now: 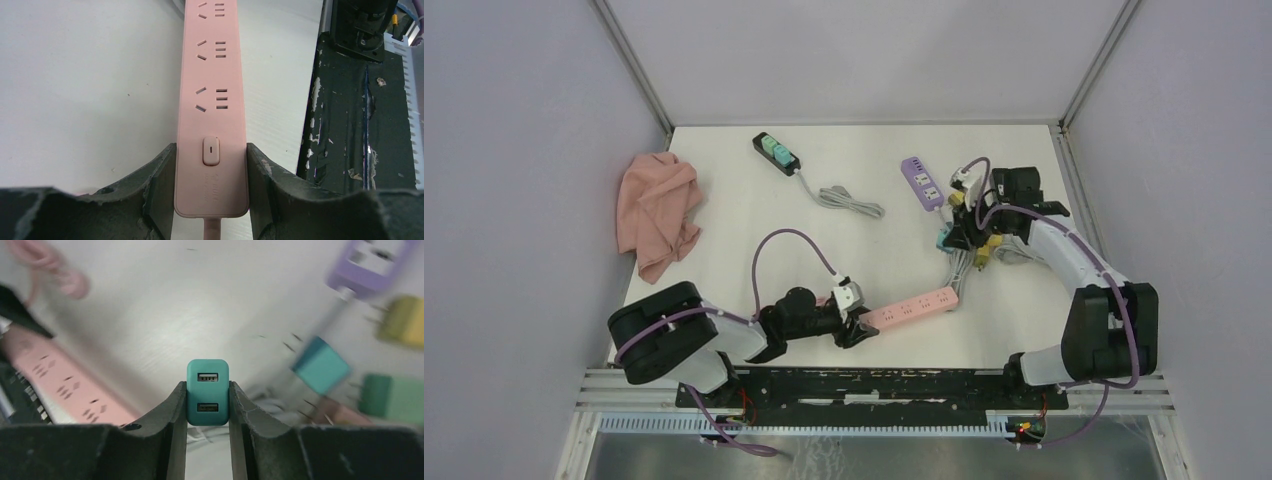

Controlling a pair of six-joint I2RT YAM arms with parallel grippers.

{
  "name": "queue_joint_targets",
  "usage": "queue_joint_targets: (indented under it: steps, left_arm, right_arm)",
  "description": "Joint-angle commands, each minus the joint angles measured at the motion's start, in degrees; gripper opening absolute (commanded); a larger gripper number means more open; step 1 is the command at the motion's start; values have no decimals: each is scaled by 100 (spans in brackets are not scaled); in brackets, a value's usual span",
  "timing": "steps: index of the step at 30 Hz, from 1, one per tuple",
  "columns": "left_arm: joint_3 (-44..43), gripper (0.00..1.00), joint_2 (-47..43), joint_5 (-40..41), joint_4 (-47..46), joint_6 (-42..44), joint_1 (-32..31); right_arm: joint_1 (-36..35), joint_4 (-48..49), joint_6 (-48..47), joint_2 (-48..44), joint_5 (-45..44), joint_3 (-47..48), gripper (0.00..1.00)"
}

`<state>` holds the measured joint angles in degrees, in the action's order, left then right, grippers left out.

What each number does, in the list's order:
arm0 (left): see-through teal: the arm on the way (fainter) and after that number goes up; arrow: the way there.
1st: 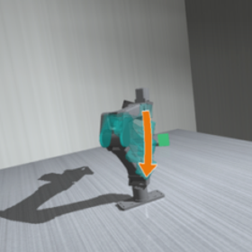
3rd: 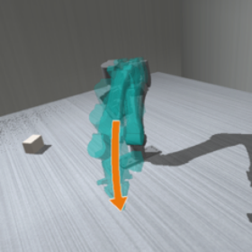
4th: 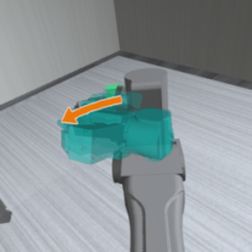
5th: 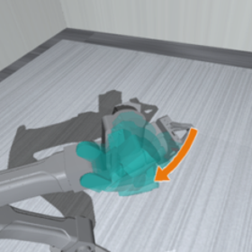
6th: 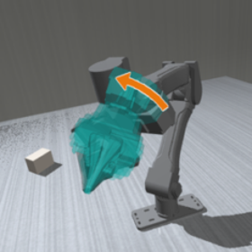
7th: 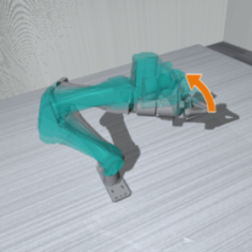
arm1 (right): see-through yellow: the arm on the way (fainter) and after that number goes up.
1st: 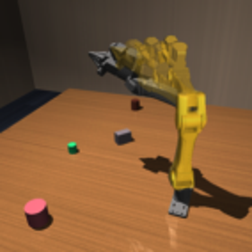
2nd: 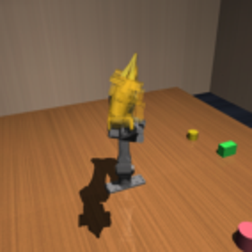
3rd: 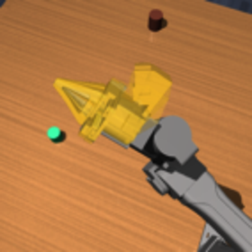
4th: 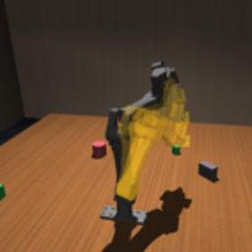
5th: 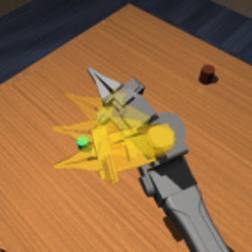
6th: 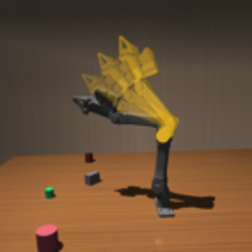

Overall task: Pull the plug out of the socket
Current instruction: Place the plug at the center of the board.

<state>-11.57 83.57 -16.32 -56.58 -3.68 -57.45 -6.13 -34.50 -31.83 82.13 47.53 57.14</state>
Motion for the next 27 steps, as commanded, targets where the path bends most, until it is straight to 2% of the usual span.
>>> queue_joint_targets:
  steps: [1,4,8,13,17,20,22,25,27]
  left_arm:
    - [111,3,-290,259,-217,-180,48]
    - [188,3,-416,306,-247,-185,50]
    - [234,3,-540,345,-262,-162,48]
    - [201,3,-742,480,-75,-198,49]
    - [68,3,-1025,651,364,-474,56]
    - [49,3,-1256,766,564,-521,82]
    - [66,3,-1435,862,637,-490,105]
    - [40,3,-1680,893,831,-348,146]
    - [-24,3,-1825,811,993,-172,169]
  right_arm:
    - [475,2324,2707,-214,-2562,-477,2]
    - [658,2817,3455,-60,-3521,-579,6]
    - [729,3247,3885,222,-3534,-579,12]
    - [730,3421,4152,708,-3636,-107,31]
    - [795,3156,4072,1063,-3281,113,41]
    - [974,3132,3942,1079,-2895,85,58]
    - [1123,3097,3914,972,-2683,62,65]
    - [1335,3026,3761,711,-2260,18,69]
    - [1512,2831,3464,540,-1618,27,69]
